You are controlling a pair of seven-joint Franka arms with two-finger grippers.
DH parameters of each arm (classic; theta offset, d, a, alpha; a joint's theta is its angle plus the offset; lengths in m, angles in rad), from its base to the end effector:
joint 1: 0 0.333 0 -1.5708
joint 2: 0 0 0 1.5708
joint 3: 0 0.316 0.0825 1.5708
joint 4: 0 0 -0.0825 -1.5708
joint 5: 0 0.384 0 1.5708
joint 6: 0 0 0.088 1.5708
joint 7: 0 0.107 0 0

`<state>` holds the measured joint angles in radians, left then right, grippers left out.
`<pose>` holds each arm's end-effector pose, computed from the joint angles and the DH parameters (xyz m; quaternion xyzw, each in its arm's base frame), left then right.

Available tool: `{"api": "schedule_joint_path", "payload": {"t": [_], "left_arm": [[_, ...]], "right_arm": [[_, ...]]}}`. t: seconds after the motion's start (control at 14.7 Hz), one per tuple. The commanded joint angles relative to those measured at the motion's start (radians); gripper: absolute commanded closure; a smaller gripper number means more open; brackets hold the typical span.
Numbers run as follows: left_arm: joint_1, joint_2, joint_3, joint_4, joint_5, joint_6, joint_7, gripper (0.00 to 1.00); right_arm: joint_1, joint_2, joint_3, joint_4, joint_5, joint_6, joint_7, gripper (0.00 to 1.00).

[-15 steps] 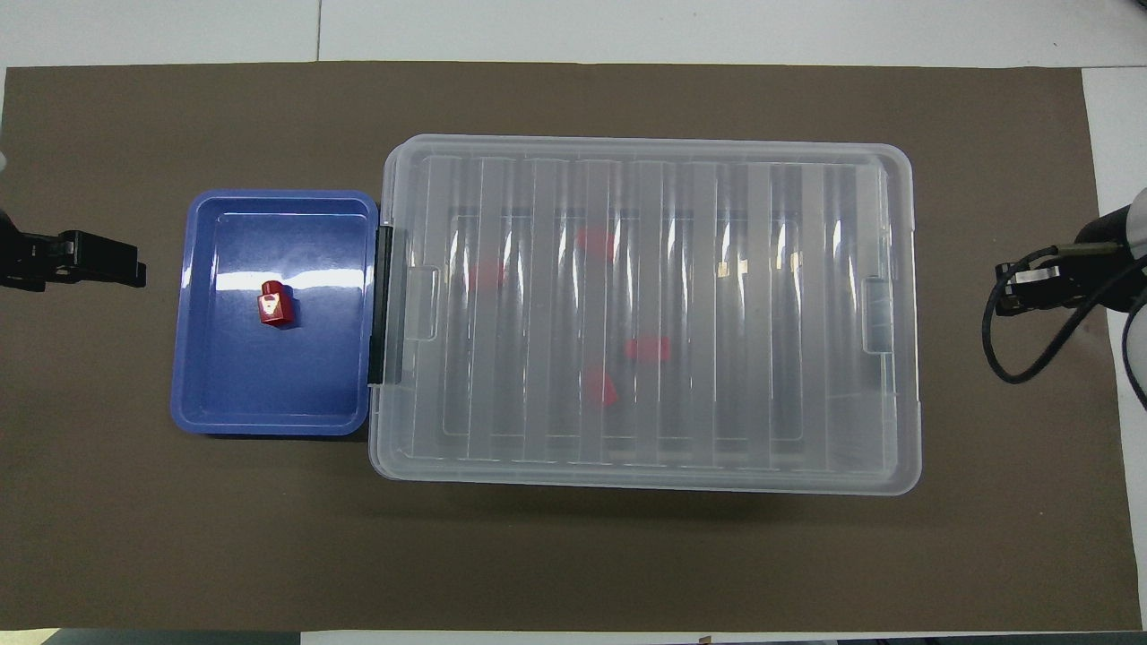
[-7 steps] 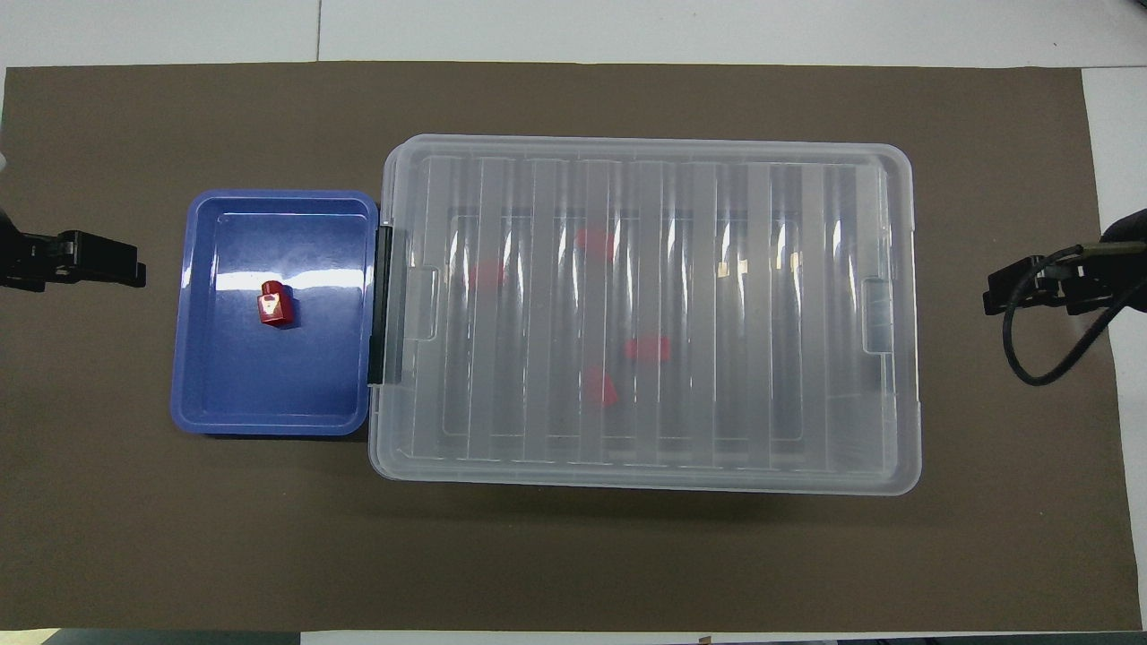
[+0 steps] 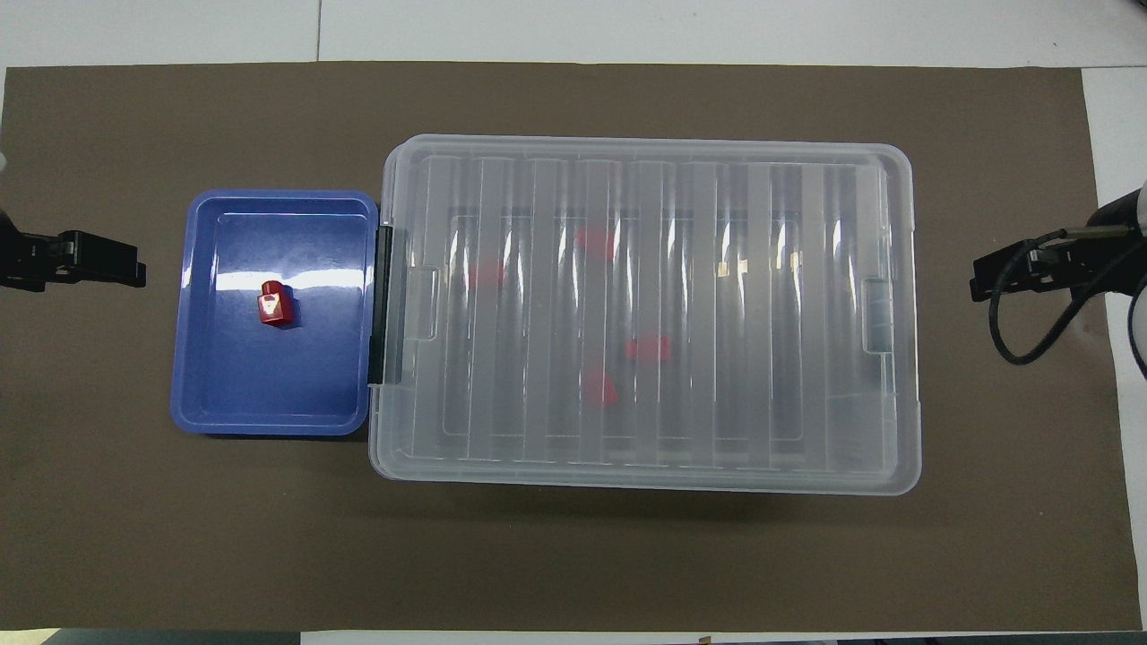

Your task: Place red block in blue tray from box

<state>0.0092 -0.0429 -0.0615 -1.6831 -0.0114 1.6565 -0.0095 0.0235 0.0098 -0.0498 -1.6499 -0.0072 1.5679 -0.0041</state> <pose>0.5466 -0.0304 0.6023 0.9997 -0.0209 0.0080 0.0046 0.5530 -0.0152 0.5816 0.9989 -0.0109 -0.0459 0.0031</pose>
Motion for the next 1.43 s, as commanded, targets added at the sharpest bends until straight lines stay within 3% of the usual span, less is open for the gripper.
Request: {"api": "schedule_joint_path", "payload": {"t": [0.0,1.36], "left_arm": [[0.005,-0.028,-0.001,-0.030,0.016,0.002,0.002,0.00],[0.006,-0.028,-0.001,-0.030,0.016,0.002,0.002,0.00]], "right_arm": [[-0.014,-0.008,0.002,0.030,-0.013,-0.023,0.003,0.00],[-0.027,-0.014,-0.002,0.030,0.003,-0.014,0.003,0.00]]}}
